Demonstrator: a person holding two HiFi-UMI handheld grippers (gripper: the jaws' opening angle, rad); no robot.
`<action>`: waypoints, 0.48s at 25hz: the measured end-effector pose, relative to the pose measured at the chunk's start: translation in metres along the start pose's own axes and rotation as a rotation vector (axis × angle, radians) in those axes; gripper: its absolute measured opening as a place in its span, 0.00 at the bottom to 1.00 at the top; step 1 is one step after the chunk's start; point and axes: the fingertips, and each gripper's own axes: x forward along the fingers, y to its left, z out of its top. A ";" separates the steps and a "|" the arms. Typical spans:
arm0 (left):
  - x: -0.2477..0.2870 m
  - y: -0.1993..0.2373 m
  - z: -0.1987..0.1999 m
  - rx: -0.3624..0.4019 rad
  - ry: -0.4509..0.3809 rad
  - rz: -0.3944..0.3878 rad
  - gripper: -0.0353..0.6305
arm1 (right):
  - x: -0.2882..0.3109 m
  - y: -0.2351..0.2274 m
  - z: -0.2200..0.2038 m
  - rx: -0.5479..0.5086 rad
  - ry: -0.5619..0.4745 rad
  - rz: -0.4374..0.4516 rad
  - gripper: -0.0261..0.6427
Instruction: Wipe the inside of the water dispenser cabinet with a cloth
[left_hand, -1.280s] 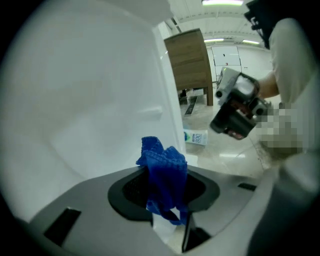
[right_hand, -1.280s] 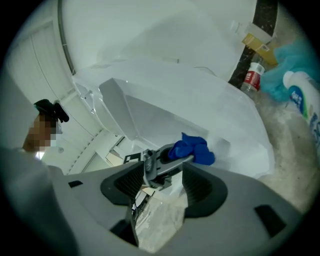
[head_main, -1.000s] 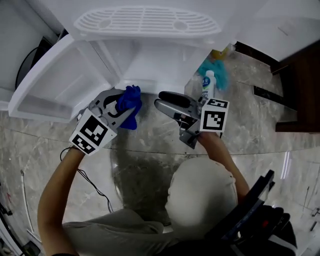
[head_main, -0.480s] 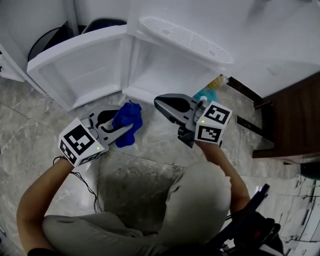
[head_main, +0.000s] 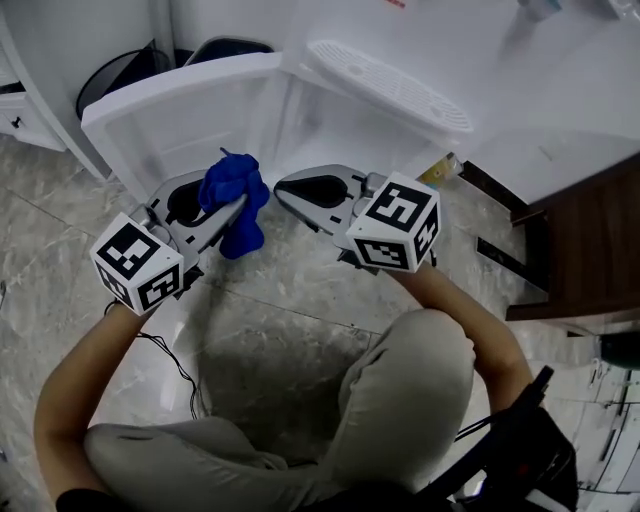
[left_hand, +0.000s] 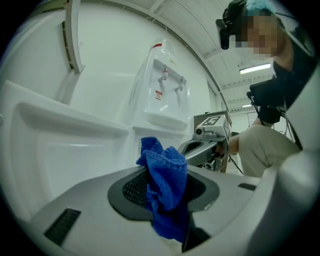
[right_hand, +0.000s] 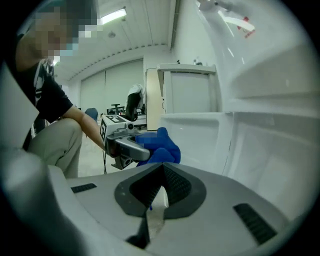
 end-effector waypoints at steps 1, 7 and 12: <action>-0.001 -0.003 -0.003 -0.003 0.007 -0.007 0.26 | -0.001 0.000 -0.001 0.012 -0.003 -0.001 0.03; -0.002 -0.008 -0.010 -0.003 0.035 -0.021 0.26 | -0.002 0.005 0.007 0.016 -0.022 -0.001 0.03; 0.003 -0.008 -0.005 -0.011 0.035 -0.024 0.26 | -0.007 0.001 0.004 0.021 0.011 -0.030 0.03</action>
